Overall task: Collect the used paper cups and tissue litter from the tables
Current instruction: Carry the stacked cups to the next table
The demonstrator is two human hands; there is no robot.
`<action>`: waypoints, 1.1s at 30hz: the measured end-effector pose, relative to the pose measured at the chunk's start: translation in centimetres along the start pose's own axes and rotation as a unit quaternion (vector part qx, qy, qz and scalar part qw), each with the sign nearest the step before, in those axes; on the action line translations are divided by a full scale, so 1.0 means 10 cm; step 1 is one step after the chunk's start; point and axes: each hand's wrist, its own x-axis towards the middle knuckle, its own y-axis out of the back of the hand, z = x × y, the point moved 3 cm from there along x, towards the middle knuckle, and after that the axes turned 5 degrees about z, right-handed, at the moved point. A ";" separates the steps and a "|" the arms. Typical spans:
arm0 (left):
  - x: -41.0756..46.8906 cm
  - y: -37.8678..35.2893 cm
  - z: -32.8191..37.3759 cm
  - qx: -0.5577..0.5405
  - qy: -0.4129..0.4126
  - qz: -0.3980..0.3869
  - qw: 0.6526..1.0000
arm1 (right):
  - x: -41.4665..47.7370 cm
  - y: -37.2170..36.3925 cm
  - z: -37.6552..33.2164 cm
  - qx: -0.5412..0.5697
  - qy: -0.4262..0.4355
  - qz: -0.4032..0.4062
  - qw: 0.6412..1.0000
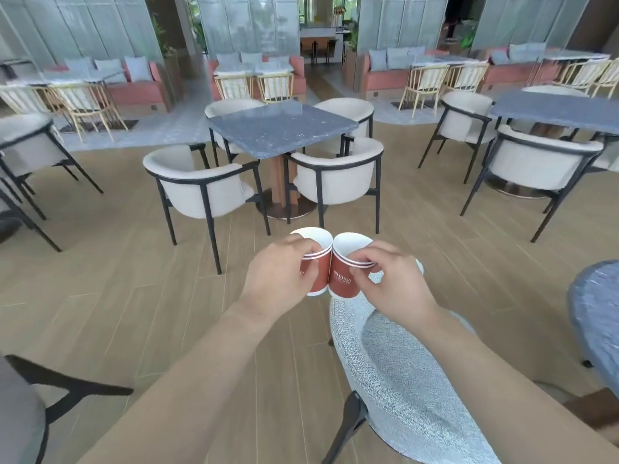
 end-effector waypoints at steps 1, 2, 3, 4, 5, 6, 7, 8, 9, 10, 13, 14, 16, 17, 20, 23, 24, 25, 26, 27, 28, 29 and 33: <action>0.09 0.01 -0.09 0.001 0.007 0.005 1.000 | 0.13 -0.08 0.02 0.005 0.002 -0.006 1.000; 0.17 0.02 -0.18 0.003 0.014 0.009 1.000 | 0.25 -0.16 0.03 0.009 0.007 -0.012 1.000; 0.24 0.04 -0.27 0.005 0.021 0.010 1.000 | 0.37 -0.24 0.03 0.011 0.011 -0.018 1.000; 0.30 0.06 -0.36 0.008 0.028 0.009 1.000 | 0.47 -0.33 0.03 0.011 0.015 -0.025 1.000; 0.35 0.09 -0.46 0.013 0.036 0.007 0.999 | 0.57 -0.42 0.02 0.011 0.019 -0.032 0.999; 0.39 0.11 -0.57 0.016 0.045 0.006 0.999 | 0.67 -0.52 0.01 0.013 0.023 -0.039 0.999; 0.41 0.13 -0.67 0.018 0.055 0.008 0.998 | 0.76 -0.62 0.00 0.015 0.026 -0.048 0.998; 0.43 0.15 -0.79 0.019 0.065 0.010 0.998 | 0.84 -0.75 -0.02 0.019 0.031 -0.059 0.998; 0.45 0.17 -0.90 0.019 0.076 0.012 0.997 | 0.92 -0.88 -0.04 0.023 0.036 -0.073 0.996; 0.46 0.18 -1.03 0.018 0.088 0.013 0.996 | 0.99 -1.01 -0.06 0.025 0.039 -0.088 0.995; 0.48 0.24 -1.44 0.021 0.123 0.021 0.992 | 1.21 -1.45 -0.13 0.032 0.051 -0.129 0.990; 0.50 0.27 -1.59 0.024 0.131 0.023 0.991 | 1.30 -1.60 -0.16 0.036 0.057 -0.139 0.988; 0.55 0.37 -1.89 0.032 0.144 0.035 0.988 | 1.52 -1.91 -0.27 0.040 0.070 -0.149 0.986; 0.58 0.44 -2.06 0.035 0.151 0.045 0.987 | 1.63 -2.08 -0.35 0.044 0.078 -0.148 0.985; 0.68 0.69 -2.60 0.041 0.167 0.073 0.982 | 1.96 -2.62 -0.63 0.065 0.104 -0.149 0.981; 0.72 0.95 -3.22 0.043 0.185 0.082 0.978 | 2.24 -3.23 -0.91 0.089 0.115 -0.167 0.975; 0.72 1.04 -3.43 0.049 0.194 0.084 0.976 | 2.32 -3.44 -1.01 0.103 0.115 -0.171 0.973; 0.71 1.12 -3.63 0.058 0.205 0.084 0.973 | 2.40 -3.64 -1.12 0.117 0.113 -0.174 0.971; 0.69 1.22 -3.83 0.065 0.214 0.083 0.971 | 2.47 -3.83 -1.23 0.131 0.109 -0.180 0.969; 0.66 1.32 -4.02 0.068 0.223 0.083 0.969 | 2.53 -4.02 -1.36 0.145 0.106 -0.189 0.965; 0.64 1.42 -4.20 0.071 0.233 0.083 0.966 | 2.59 -4.21 -1.50 0.157 0.108 -0.198 0.961; 0.62 1.53 -4.37 0.076 0.242 0.087 0.963 | 2.65 -4.39 -1.64 0.165 0.113 -0.206 0.958; 0.53 1.98 -4.93 0.103 0.272 0.132 0.948 | 2.90 -4.96 -2.16 0.187 0.148 -0.222 0.946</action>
